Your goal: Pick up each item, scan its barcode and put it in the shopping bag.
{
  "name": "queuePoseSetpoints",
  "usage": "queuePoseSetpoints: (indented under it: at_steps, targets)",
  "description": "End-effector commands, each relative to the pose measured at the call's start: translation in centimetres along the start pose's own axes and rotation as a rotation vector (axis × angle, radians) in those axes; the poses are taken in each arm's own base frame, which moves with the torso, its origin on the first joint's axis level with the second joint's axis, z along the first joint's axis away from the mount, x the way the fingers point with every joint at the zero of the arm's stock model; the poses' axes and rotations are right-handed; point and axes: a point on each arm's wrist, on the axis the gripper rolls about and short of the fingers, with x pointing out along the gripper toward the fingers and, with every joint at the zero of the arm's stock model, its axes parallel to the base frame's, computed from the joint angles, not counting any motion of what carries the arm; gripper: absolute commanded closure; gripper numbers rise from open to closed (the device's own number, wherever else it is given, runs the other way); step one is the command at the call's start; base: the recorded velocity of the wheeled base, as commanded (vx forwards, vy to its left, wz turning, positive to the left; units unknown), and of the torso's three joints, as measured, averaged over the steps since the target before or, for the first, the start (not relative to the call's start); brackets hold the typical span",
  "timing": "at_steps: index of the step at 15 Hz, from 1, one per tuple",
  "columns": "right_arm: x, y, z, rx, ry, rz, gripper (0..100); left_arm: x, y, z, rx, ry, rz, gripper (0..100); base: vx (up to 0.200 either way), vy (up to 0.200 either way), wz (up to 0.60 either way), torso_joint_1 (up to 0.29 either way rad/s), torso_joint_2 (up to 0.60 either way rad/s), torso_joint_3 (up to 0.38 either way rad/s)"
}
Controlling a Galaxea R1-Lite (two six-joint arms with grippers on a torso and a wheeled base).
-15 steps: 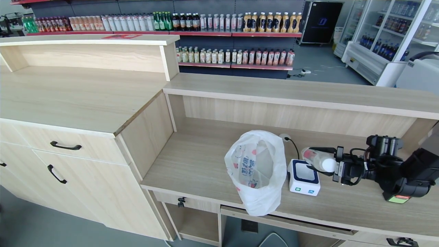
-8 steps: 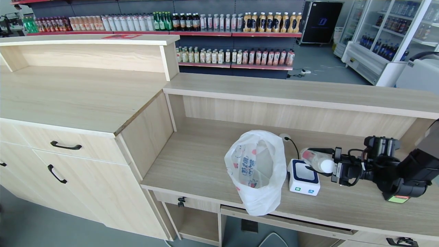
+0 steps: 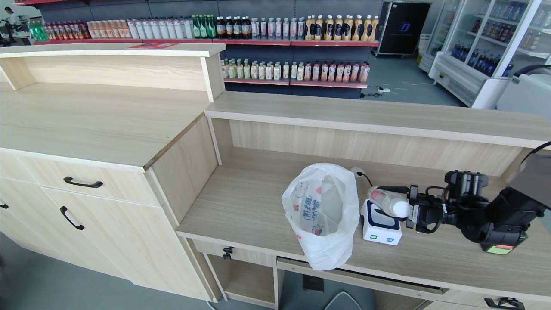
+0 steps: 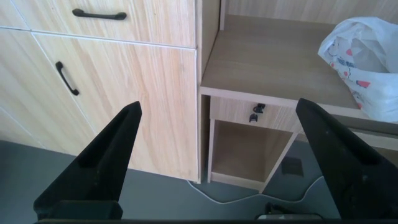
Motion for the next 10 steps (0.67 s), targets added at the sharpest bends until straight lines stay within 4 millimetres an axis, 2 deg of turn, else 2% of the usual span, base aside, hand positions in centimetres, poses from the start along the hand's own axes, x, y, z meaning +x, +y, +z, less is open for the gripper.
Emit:
queuePoseSetpoints:
  at_steps: [1, 10]
  targets:
    - [0.58, 0.2, -0.1, -0.001, -0.011, 0.005, 100, 0.0, 0.0, 0.0, 0.0, -0.001, 0.0, 0, 0.0, 0.0, 0.0, 0.0, 0.0, 0.0]
    - [1.09, 0.4, -0.28, -0.001, -0.018, 0.009, 100, 0.0, 0.0, 0.0, 0.0, -0.001, 0.0, 0, 0.0, 0.0, 0.0, 0.0, 0.0, 0.0]
